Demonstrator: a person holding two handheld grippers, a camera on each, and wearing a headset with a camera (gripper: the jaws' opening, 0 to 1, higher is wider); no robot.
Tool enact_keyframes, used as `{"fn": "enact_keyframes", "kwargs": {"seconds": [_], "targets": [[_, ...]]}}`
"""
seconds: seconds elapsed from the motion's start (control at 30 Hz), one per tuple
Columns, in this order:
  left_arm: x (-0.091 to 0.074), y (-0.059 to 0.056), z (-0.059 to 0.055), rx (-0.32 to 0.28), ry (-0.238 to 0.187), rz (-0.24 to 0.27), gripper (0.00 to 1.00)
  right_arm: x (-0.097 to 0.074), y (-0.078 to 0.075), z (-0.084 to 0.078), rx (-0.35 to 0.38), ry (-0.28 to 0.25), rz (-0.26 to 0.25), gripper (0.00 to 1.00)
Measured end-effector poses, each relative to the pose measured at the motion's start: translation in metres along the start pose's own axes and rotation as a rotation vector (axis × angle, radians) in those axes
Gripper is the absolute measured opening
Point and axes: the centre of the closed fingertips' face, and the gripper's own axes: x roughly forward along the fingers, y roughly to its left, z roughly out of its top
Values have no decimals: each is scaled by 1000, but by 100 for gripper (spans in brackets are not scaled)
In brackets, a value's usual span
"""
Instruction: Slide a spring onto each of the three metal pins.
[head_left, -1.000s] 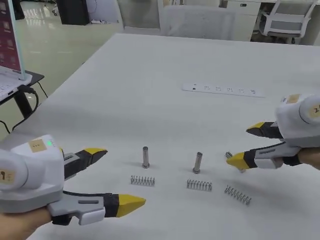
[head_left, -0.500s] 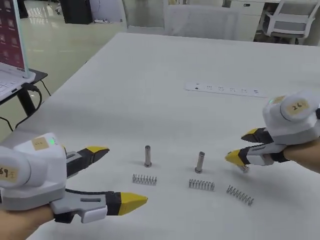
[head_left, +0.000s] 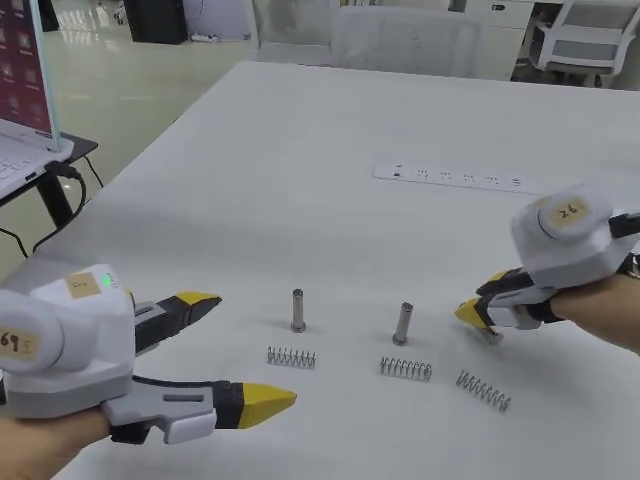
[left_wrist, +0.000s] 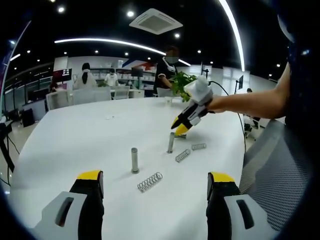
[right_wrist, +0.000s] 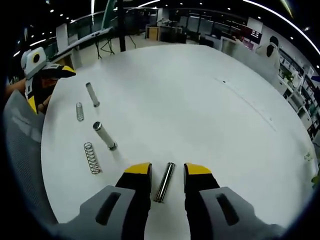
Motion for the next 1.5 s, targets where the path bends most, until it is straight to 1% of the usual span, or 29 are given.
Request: {"fn": "enact_keyframes", "kwargs": {"seconds": [0.07,0.2,0.33,0.8,1.13,1.3,1.5], "targets": [[0,0,0,-1,0,-1,82,2,0,-2,17,12,-6,21],[0,0,-1,-3,0,-2,82,5,-1,-7,23,42,-13,15],[-1,0,-2,-7,1,-3,81,6,0,-7,45,46,-8,15],[-3,3,-4,-9,2,-2,81,13,-2,-9,91,88,-15,11],[-4,5,-5,-9,5,1,80,15,0,-11,90,110,-9,9],[-5,6,-3,-8,2,4,80,15,0,-11,84,121,-13,7],[-5,6,-2,-4,1,4,80,16,0,-11,109,118,-12,5]]}}
